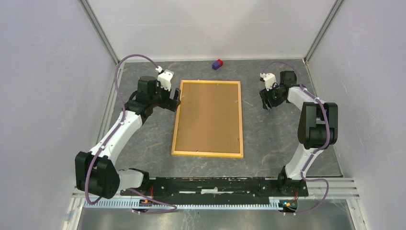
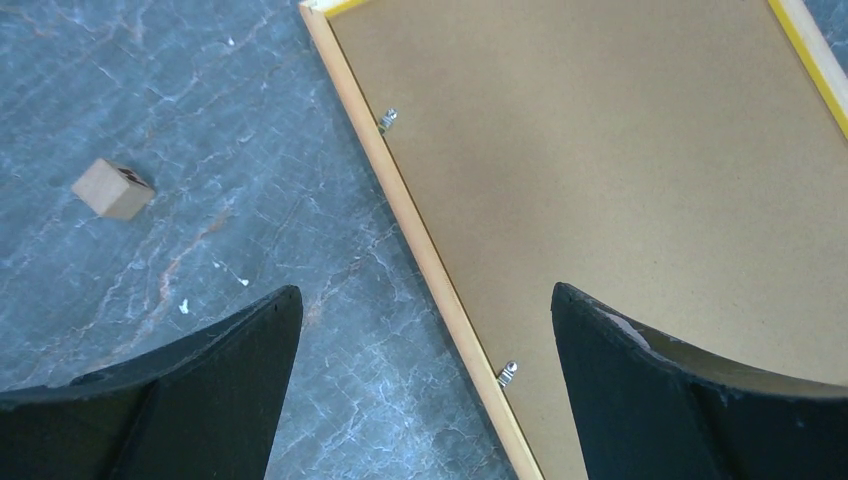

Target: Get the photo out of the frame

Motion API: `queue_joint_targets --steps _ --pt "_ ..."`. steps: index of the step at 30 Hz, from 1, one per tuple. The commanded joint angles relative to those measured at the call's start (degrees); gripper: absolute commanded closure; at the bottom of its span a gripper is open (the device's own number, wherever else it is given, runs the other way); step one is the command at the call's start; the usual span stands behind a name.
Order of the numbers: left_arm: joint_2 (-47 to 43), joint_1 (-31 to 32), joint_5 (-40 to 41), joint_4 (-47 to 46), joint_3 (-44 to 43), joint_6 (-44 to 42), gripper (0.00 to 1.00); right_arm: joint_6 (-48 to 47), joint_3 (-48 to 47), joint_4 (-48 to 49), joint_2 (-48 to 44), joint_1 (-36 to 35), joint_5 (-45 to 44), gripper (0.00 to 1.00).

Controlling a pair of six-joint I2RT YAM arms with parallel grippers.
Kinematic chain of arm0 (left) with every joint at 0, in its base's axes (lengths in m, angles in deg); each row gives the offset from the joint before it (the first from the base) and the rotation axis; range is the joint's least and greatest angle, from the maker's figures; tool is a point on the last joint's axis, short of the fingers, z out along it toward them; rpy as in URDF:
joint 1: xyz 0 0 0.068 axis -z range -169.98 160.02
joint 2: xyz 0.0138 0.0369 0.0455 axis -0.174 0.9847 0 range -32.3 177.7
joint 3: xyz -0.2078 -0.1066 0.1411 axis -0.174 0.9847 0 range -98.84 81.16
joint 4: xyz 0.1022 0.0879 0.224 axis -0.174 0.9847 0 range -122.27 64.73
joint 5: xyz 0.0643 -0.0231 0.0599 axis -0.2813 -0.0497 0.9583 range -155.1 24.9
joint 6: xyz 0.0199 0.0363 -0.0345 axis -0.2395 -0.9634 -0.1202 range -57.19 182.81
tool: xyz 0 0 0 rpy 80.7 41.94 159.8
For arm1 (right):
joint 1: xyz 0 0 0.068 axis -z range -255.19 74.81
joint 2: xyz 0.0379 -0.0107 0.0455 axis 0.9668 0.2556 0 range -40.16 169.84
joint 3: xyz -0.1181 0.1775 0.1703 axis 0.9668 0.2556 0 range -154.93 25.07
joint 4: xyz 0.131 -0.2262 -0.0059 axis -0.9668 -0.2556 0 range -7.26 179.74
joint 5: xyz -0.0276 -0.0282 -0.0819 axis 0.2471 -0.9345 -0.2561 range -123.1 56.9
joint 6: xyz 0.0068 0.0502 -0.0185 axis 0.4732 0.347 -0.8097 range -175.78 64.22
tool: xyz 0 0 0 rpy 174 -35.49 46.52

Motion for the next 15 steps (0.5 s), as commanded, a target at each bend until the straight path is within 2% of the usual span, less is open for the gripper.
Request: queue_joint_targets --steps 1,4,7,11,14,15 --pt "-1.71 -0.13 1.44 -3.98 -1.28 2.32 0.00 -0.87 -1.51 -1.17 2.69 0.92 1.12 0.39" --pt "0.73 -0.14 2.50 0.57 -4.76 4.21 0.00 -0.60 -0.79 -1.20 3.95 1.01 2.30 0.43" --pt "1.20 -0.13 1.80 0.83 -4.86 3.02 0.00 -0.42 0.26 -0.96 5.08 1.00 2.94 0.53" --pt "0.24 -0.15 0.04 -0.12 -3.92 2.06 0.00 -0.33 0.70 -0.81 6.33 1.01 2.39 0.74" --pt "0.80 -0.17 0.18 3.53 -7.07 3.53 0.00 -0.01 0.21 -1.23 5.67 1.01 2.17 0.99" --pt "1.11 -0.18 -0.25 5.51 -8.61 4.05 0.00 0.23 -0.12 -1.52 4.71 1.01 2.83 1.00"
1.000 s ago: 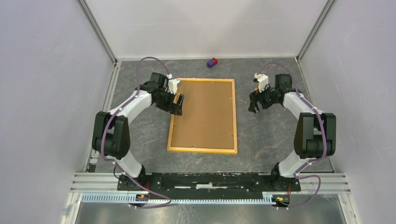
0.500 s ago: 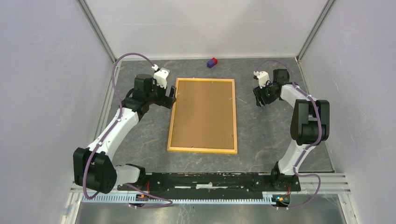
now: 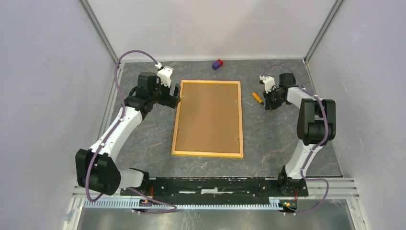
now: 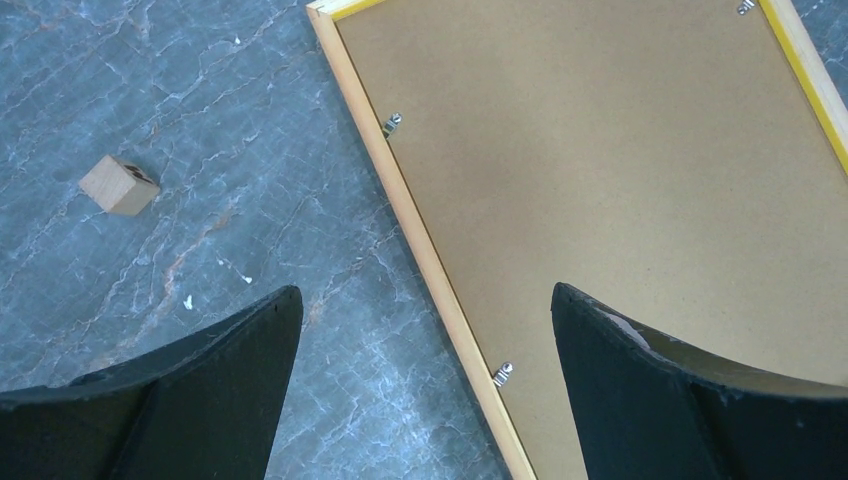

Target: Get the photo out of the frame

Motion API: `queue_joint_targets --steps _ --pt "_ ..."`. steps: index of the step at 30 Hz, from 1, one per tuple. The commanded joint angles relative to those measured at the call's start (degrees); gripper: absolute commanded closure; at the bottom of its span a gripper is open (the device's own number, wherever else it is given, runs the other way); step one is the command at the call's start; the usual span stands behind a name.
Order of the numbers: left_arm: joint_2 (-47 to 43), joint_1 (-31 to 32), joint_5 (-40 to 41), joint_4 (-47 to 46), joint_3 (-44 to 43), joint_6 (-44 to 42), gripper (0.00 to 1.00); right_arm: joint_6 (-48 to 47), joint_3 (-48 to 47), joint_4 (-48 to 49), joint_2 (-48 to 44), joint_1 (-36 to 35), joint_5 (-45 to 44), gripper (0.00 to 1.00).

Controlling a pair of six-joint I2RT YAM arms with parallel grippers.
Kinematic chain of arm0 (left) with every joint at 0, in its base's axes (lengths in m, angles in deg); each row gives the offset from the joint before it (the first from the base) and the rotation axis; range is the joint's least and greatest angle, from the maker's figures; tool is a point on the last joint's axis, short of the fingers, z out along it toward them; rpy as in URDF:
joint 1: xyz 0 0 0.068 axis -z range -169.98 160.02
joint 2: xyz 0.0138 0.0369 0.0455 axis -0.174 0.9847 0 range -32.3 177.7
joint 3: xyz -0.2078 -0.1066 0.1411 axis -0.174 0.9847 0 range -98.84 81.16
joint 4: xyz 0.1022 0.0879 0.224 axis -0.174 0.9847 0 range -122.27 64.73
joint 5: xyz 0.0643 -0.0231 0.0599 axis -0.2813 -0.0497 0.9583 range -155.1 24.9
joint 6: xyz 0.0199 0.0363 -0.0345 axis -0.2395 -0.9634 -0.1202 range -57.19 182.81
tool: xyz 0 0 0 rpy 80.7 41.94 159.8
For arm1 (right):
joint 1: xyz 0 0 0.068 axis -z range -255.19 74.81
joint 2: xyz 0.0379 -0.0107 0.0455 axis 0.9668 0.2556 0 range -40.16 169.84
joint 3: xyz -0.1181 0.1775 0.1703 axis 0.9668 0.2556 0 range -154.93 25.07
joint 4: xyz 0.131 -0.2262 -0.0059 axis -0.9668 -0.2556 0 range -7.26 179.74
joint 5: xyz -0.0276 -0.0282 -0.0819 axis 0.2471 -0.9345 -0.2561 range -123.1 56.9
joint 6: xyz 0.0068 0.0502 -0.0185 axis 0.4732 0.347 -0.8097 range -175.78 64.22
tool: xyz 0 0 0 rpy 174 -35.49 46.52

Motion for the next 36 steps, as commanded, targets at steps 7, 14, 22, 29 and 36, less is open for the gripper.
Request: queue_joint_targets --steps 7,14,22,29,36 --pt "-2.36 -0.22 -11.68 11.81 -11.02 4.82 0.00 1.22 2.67 2.54 -14.87 -2.81 12.27 1.00" --pt "-1.03 -0.22 -27.40 23.97 -21.57 4.53 0.00 2.80 2.83 3.14 -25.30 -10.71 24.71 1.00" --pt "-2.56 -0.08 -39.24 21.33 -22.33 13.63 0.00 5.10 2.46 5.93 -33.08 -23.10 28.58 1.00" --pt "-3.57 0.92 -43.92 16.28 -16.30 19.93 0.03 7.42 2.42 9.52 -34.50 -32.48 25.27 1.00" --pt "-2.80 1.29 -43.83 12.96 -13.59 24.19 0.19 7.54 -1.76 9.76 -31.30 -40.34 15.60 1.00"
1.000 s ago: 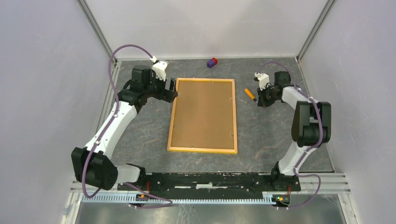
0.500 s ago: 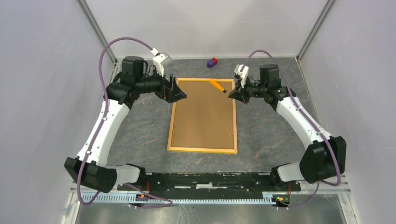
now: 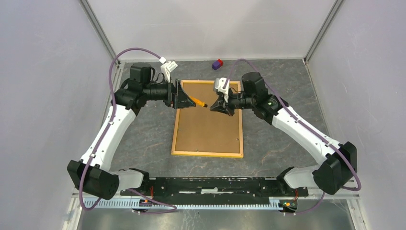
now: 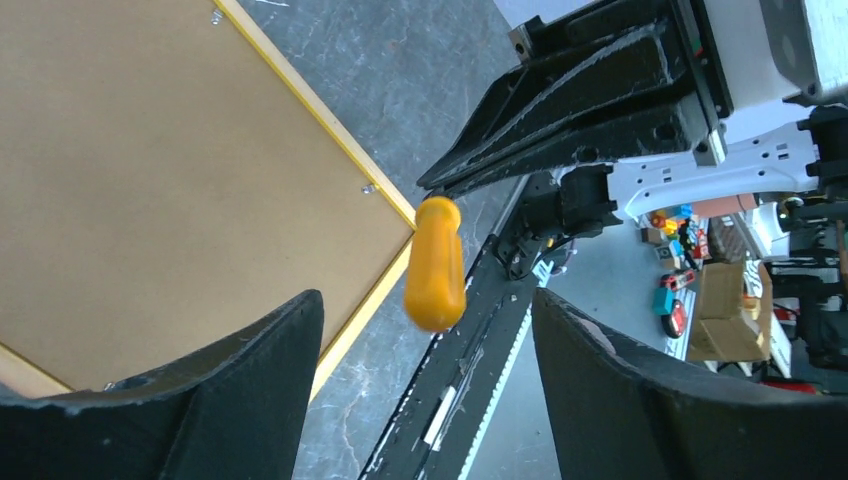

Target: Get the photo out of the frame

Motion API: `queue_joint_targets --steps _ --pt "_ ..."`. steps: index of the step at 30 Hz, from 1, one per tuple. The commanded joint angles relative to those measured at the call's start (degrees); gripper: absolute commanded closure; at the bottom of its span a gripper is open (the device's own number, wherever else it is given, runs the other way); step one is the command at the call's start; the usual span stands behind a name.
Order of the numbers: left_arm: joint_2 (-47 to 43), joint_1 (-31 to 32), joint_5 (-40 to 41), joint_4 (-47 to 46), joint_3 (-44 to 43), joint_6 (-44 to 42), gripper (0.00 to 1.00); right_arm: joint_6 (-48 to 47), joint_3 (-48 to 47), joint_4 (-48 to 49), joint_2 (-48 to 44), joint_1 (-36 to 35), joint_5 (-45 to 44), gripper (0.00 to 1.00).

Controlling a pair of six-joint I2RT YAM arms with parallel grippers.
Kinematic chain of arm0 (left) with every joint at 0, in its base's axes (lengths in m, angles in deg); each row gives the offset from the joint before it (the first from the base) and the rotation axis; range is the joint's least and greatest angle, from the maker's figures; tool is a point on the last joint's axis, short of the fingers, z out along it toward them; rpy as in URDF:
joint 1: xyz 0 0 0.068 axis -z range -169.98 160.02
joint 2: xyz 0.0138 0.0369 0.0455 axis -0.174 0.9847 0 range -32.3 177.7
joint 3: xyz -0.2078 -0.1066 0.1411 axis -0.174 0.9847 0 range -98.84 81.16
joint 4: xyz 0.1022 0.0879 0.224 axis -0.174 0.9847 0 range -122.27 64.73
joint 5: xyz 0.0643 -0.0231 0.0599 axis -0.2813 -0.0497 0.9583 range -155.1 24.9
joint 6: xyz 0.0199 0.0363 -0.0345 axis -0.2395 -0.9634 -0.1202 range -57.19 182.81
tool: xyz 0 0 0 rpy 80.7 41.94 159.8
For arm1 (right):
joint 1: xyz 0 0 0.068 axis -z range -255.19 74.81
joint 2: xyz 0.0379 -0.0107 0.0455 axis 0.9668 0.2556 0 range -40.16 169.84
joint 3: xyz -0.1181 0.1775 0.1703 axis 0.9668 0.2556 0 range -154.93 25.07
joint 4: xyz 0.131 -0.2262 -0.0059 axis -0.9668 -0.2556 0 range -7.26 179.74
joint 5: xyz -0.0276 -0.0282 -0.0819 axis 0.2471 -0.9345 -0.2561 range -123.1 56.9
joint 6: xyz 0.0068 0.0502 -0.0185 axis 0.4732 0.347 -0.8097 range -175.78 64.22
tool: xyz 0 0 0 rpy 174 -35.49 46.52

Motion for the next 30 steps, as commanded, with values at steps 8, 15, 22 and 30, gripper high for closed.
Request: queue_joint_targets --steps 8,15,22,30 --pt "0.42 0.25 -3.67 -7.72 4.65 8.35 0.41 -0.58 -5.33 2.47 2.92 -8.01 -16.59 1.00" --pt "0.57 0.26 -5.88 -12.03 6.78 11.98 0.61 -1.03 -5.27 2.78 3.16 -9.57 -18.50 1.00" --pt "0.86 0.13 -4.88 -13.34 7.74 13.56 0.56 -0.83 -5.16 3.17 3.03 -9.90 -17.95 1.00" --pt "0.77 0.13 -2.37 -12.76 7.83 14.00 0.56 -1.03 -4.76 3.08 3.35 -10.14 -18.47 1.00"
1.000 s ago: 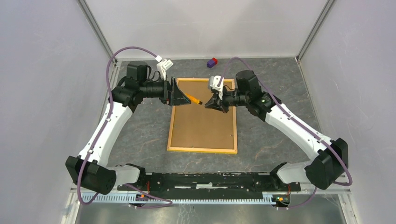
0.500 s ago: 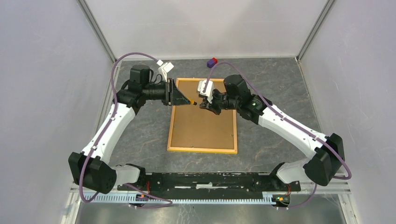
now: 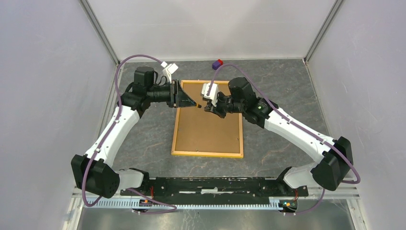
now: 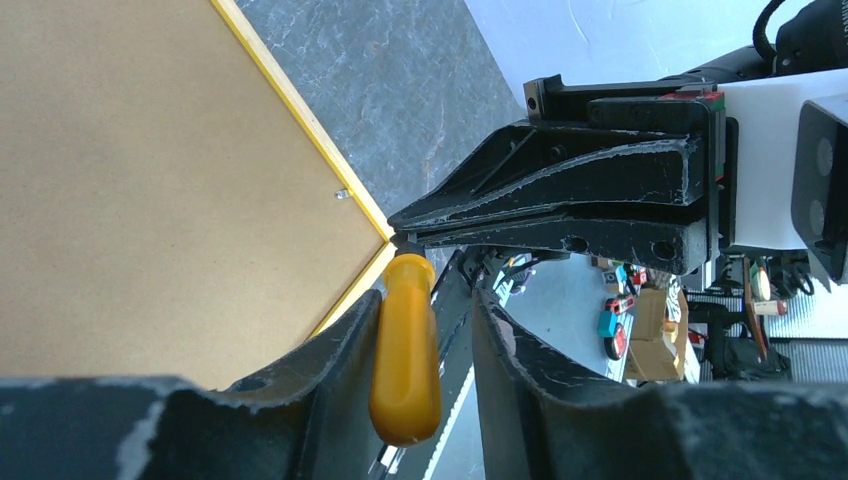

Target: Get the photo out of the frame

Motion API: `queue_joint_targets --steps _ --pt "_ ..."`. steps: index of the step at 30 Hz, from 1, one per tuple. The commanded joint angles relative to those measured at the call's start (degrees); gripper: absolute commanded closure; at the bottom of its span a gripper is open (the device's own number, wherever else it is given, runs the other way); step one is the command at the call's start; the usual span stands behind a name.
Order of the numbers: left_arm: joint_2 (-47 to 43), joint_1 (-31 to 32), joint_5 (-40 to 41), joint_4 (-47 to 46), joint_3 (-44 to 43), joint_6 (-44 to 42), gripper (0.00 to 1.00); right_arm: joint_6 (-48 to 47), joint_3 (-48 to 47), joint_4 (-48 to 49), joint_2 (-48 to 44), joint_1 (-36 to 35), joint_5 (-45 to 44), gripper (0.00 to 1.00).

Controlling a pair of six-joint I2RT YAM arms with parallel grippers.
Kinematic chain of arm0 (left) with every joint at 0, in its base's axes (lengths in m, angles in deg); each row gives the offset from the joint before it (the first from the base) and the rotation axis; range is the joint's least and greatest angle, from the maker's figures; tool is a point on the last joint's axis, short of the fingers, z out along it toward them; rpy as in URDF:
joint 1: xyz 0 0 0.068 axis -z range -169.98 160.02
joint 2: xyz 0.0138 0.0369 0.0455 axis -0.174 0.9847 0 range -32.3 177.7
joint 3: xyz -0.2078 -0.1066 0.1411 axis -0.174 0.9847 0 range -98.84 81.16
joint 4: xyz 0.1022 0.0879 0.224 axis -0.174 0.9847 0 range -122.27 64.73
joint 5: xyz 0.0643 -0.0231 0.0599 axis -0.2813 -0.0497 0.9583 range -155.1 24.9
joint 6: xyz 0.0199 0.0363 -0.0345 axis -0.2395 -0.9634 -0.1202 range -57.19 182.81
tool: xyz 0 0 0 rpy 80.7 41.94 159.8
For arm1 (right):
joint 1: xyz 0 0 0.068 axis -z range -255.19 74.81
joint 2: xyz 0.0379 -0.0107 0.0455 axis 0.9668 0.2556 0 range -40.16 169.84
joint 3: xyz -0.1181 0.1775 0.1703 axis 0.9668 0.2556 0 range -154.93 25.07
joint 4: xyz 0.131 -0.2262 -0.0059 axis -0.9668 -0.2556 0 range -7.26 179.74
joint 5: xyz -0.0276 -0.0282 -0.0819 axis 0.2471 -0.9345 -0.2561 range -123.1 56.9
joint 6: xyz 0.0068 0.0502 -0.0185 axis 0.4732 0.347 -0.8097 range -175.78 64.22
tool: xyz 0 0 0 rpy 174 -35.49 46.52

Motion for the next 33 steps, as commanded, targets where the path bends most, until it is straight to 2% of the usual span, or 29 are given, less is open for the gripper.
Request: queue_joint_targets --steps 1,4,9,11,13,14,16,21,28,33 --pt "-0.21 0.14 -0.16 -1.76 0.20 2.73 0.59 -0.39 -2.31 2.52 0.13 -0.46 -0.22 1.00" --pt "-0.30 0.09 -0.27 -1.96 0.56 2.73 0.67 -0.59 -2.34 2.61 0.17 -0.76 -0.07 1.00" --pt "-0.50 0.00 0.50 -1.37 0.98 0.98 0.98 0.30 -2.78 2.43 0.38 -0.70 1.10 0.98" --pt "-0.89 -0.33 2.44 1.14 0.21 -2.18 0.98 0.94 -3.32 0.55 0.65 0.58 2.19 0.78" --pt "-1.30 -0.81 4.83 4.76 -1.27 -6.40 0.98 0.89 -2.56 -0.41 0.32 3.76 5.28 0.46" --pt "-1.43 -0.83 6.35 7.36 -2.34 -9.71 0.98 0.93 -1.46 -0.37 -0.27 5.69 6.65 0.34" --pt "-1.24 -0.83 10.26 13.07 -4.21 -18.21 0.98 1.60 0.91 -0.21 -1.28 9.43 9.20 0.24" --pt "-1.84 -0.83 19.52 22.31 -3.36 -35.41 0.98 0.50 8.31 -0.98 -2.16 15.62 9.94 0.20" --pt "-2.99 0.55 30.08 22.58 2.80 -43.42 0.98 -2.52 16.51 0.03 0.40 15.85 7.01 0.20" --pt "-4.24 2.85 37.06 17.63 7.90 -45.75 0.98 -5.24 18.41 -2.17 2.19 14.55 12.28 0.20"
